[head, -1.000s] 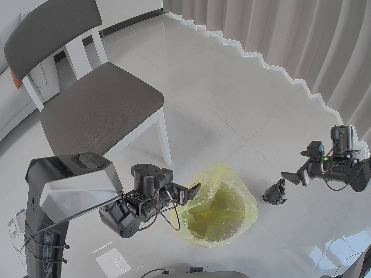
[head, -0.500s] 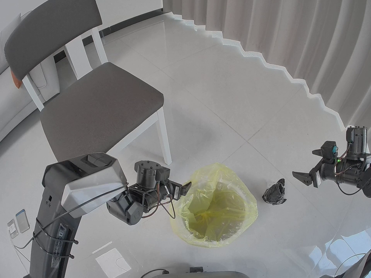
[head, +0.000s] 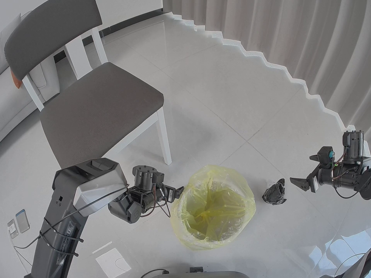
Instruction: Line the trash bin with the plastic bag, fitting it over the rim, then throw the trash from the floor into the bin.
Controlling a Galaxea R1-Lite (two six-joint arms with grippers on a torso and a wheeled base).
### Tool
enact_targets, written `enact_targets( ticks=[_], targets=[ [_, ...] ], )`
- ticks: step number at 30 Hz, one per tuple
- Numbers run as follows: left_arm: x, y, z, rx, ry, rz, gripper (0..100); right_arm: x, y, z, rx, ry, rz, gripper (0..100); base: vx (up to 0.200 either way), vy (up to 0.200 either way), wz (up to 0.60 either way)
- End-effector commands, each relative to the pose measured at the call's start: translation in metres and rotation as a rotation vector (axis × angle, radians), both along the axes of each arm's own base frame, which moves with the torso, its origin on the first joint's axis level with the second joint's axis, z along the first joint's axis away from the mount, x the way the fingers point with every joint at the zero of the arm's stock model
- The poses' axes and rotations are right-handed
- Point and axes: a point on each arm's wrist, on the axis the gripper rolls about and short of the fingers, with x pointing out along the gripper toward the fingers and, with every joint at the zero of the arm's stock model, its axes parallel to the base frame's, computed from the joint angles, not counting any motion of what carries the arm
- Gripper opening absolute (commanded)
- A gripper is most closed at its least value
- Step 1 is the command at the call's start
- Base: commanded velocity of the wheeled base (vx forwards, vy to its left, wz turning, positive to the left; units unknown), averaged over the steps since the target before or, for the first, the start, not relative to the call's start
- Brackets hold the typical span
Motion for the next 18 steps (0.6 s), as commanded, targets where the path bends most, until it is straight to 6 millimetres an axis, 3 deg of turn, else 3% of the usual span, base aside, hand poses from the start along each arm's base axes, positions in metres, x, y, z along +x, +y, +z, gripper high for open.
enact_targets(
  ticks=[1, 4, 8, 10, 13, 18],
  targets=[
    [0.004, 0.0, -0.004, -0.002, 0.004, 0.005, 100, 0.003, 0.001, -0.012, -0.001, 0.044, 0.005, 100, 0.0, 0.0, 0.0],
    [0.004, 0.001, 0.003, -0.013, -0.008, 0.012, 100, 0.004, 0.001, -0.012, 0.004, 0.043, 0.011, 100, 0.0, 0.0, 0.0],
    [-0.001, 0.009, 0.04, -0.095, -0.019, 0.057, 100, 0.008, 0.004, -0.009, 0.036, 0.035, 0.051, 100, 0.0, 0.0, 0.0],
    [-0.002, 0.013, 0.047, -0.103, -0.027, 0.064, 100, 0.01, 0.005, -0.01, 0.036, 0.038, 0.056, 100, 0.0, 0.0, 0.0],
    [-0.005, 0.032, 0.06, -0.109, -0.029, 0.09, 100, 0.016, 0.017, -0.017, 0.033, 0.061, 0.092, 100, 0.0, 0.0, 0.0],
    [-0.007, 0.05, 0.064, -0.109, -0.035, 0.124, 100, 0.028, 0.047, -0.035, 0.007, 0.11, 0.151, 100, 0.0, 0.0, 0.0]
  ],
)
